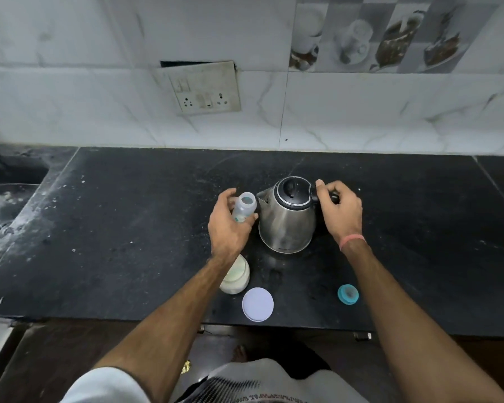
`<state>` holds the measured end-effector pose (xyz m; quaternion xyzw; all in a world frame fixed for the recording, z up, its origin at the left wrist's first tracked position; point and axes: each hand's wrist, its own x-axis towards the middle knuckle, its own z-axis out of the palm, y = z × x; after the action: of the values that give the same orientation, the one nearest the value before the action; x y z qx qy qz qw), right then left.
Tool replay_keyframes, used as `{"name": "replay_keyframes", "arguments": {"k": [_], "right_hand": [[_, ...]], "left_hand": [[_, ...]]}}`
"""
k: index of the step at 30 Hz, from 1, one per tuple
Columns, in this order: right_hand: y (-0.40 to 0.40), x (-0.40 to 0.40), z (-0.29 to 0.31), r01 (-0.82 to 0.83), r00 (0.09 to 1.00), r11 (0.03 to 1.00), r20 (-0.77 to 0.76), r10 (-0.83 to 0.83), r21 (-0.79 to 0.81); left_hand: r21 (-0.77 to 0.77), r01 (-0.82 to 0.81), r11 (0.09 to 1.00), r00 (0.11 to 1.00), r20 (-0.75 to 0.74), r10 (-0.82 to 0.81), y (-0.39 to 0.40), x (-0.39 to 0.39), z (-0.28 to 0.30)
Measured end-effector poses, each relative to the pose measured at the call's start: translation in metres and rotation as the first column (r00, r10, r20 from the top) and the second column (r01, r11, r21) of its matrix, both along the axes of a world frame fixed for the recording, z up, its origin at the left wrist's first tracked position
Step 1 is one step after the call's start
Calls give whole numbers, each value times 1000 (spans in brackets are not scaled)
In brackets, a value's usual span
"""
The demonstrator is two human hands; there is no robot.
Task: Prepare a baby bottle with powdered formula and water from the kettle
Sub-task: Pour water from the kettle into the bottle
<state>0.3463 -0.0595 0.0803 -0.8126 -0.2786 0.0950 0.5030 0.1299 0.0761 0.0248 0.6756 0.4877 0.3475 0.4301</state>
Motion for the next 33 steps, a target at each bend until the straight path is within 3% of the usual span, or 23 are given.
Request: {"name": "replay_keyframes", "arguments": {"k": [9,16,24,33], "right_hand": [[4,12,-2,-33,993,997,-109,40,72],[5,19,31,-97,992,994,86,92,50],[-6,26,44,-27,991,999,133,24,24],[-5,23,59,4,977,998,215,8,-55]], "left_hand": [[-11,35,999,996,-77,-35,5,-2,-9],[-25,48,999,995,-83,-50,5,7,-6],[-27,85,996,996,-9,-85,-4,20,-5],[49,147,988,989,-34,-146,0,15,-5]]}}
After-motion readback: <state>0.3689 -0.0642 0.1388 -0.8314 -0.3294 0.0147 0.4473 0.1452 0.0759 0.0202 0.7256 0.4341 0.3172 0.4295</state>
